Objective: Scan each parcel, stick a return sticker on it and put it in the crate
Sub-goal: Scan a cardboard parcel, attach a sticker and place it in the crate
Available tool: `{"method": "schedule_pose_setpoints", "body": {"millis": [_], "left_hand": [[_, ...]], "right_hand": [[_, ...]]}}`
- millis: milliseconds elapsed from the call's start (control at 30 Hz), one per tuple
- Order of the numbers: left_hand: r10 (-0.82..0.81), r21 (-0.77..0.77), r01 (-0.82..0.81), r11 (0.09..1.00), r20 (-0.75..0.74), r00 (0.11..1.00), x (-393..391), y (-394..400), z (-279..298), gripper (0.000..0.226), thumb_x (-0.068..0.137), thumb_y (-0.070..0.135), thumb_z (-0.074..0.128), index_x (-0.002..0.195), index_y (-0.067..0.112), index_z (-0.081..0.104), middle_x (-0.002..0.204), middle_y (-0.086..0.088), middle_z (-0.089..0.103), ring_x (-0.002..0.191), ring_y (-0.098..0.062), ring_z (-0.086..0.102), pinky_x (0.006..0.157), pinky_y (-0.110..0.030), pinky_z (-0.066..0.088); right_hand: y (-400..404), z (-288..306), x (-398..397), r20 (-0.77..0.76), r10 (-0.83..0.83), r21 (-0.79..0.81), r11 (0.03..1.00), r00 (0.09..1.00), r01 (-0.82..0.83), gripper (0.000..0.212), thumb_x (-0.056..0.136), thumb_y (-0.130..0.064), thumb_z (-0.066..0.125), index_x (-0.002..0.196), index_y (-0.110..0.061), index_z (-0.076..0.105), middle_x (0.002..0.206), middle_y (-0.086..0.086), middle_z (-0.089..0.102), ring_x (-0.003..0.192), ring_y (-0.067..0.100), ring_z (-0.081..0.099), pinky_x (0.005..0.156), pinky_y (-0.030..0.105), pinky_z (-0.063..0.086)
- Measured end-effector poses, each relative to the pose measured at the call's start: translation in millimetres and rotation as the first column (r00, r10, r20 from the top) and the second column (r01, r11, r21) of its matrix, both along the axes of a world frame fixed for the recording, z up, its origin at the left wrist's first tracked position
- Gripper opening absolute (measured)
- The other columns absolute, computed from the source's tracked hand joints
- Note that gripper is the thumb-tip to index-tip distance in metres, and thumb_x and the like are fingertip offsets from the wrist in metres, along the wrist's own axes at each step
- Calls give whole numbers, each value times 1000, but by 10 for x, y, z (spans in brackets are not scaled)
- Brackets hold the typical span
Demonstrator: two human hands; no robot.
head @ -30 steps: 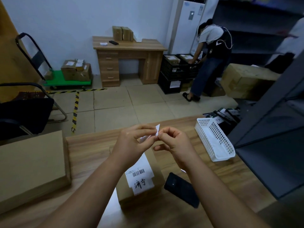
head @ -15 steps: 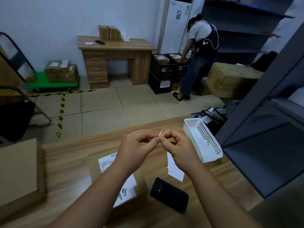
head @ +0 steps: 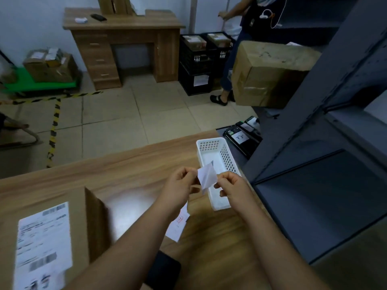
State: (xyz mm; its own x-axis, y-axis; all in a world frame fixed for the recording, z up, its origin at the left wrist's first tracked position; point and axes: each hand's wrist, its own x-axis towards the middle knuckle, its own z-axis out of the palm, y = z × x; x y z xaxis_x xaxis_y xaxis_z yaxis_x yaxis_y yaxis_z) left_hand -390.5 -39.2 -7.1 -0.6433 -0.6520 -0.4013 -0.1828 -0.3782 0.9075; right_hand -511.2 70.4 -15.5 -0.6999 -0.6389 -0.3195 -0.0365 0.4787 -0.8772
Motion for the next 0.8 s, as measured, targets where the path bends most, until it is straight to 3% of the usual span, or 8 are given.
{"method": "schedule_pose_setpoints", "body": {"millis": [100,300,400,467,567,733,800], "left_hand": [[21,48,-23,999,46,999,-349,68,-242,19,98,20,53,84,12,61,78,2,68,72,-11,63,71,-31,52],[307,0,-308,951,74,949,-508,-246,-490,16,98,16,53,83,12,59,85,-4,70,76,-14,62,66,-28,48],[383,-118,-370,921,115,917,-449,-404,-503,15,98,16,51,85,13,57,86,-5,67,79,-15,63,66,-28,47],[393,-208,-363,908,131,910,-437,-437,-511,15,98,17,51,85,14,58,86,-4,67,80,-13,65,65,-27,49],[352,-288,-307,907,118,929,-454,-407,-522,15,98,15,53,85,15,60,87,-1,68,82,-12,67,63,-29,52],[326,-335,-266,904,135,936,-466,-235,-556,16,98,16,54,85,16,63,88,-1,71,82,-14,72,79,-36,58],[313,-390,-232,891,157,937,-420,-175,-584,15,97,20,56,84,22,65,85,2,72,83,-15,71,82,-36,57]], "right_hand": [[56,-232,-389,17,-16,37,999,1000,15,18,93,-15,57,74,-15,58,77,-2,67,63,14,56,61,26,43],[58,-647,-836,-46,-116,154,981,992,121,11,83,-10,62,75,-4,58,77,10,68,58,16,62,48,17,48],[46,-789,-918,-110,-101,238,963,989,125,11,80,-17,63,75,-7,60,75,5,69,63,20,69,61,37,60],[19,-826,-937,-176,-58,258,961,983,102,11,80,-18,61,70,-14,61,73,2,68,67,24,68,65,43,60],[-19,-861,-920,-226,4,274,960,974,59,16,86,-14,56,72,-17,65,78,-1,67,67,24,67,59,42,60],[37,-970,-901,-213,51,234,972,976,1,25,93,-15,52,78,-13,72,88,5,67,72,30,69,59,50,59],[49,-931,-906,-253,25,200,979,967,27,21,94,-17,54,87,-14,73,89,3,67,71,27,68,61,45,60]]}}
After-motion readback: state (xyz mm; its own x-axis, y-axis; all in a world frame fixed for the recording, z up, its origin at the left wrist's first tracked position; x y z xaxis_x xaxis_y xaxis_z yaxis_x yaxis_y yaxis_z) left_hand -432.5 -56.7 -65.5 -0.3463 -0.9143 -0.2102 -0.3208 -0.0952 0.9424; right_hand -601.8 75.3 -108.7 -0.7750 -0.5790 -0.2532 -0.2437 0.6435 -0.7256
